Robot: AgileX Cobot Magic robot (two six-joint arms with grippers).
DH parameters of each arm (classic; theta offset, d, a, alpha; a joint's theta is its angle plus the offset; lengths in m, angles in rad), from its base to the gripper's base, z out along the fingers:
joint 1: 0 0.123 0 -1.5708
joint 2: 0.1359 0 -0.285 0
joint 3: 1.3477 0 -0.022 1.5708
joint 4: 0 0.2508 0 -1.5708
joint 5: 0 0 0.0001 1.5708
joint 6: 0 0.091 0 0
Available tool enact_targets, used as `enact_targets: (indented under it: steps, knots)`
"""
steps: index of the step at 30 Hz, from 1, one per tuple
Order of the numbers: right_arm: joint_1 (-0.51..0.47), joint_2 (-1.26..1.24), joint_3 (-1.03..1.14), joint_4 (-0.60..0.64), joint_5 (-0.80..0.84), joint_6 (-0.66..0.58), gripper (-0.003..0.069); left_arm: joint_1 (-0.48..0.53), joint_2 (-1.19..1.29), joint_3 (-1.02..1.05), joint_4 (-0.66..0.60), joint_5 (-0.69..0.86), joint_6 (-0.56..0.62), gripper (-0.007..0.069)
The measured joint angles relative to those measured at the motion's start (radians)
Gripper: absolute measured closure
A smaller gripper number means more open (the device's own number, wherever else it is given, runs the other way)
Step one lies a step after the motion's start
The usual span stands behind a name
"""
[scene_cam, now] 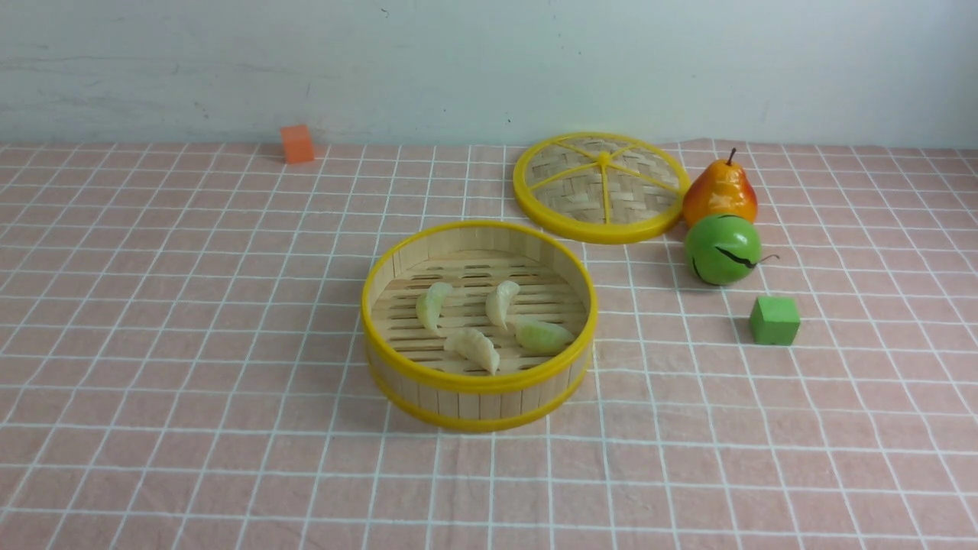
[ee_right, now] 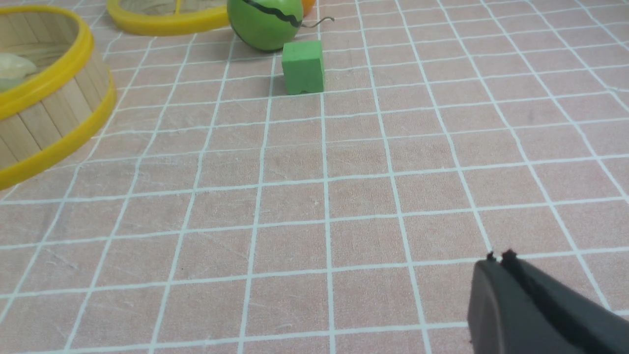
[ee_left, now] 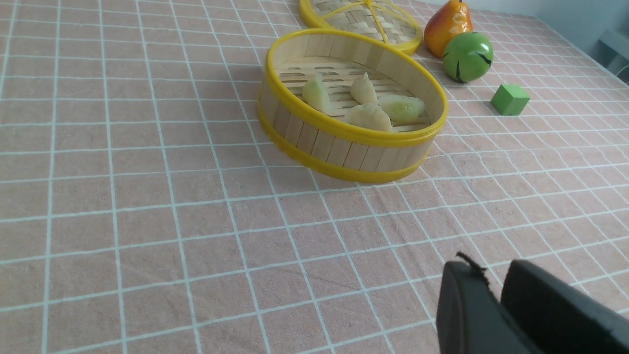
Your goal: Put the dumplings into the steamer on the table with the pink tablecloth.
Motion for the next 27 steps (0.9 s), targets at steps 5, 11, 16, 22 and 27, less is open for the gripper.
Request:
enact_targets:
  steps: [5, 11, 16, 22, 27]
  knots:
    - [0.000, 0.000, 0.000, 0.000, 0.000, 0.000, 0.0679, 0.000, 0.000, 0.000, 0.000, 0.000, 0.000, 0.0515]
    - [0.000, 0.000, 0.000, 0.000, 0.000, 0.000, 0.0675, 0.000, 0.000, 0.000, 0.000, 0.000, 0.000, 0.0511]
    - [0.000, 0.000, 0.000, 0.000, 0.000, 0.000, 0.0670, 0.000, 0.000, 0.000, 0.000, 0.000, 0.000, 0.0503]
    - [0.000, 0.000, 0.000, 0.000, 0.000, 0.000, 0.0665, 0.000, 0.000, 0.000, 0.000, 0.000, 0.000, 0.0498]
    - [0.000, 0.000, 0.000, 0.000, 0.000, 0.000, 0.0661, 0.000, 0.000, 0.027, 0.000, -0.016, 0.000, 0.0498]
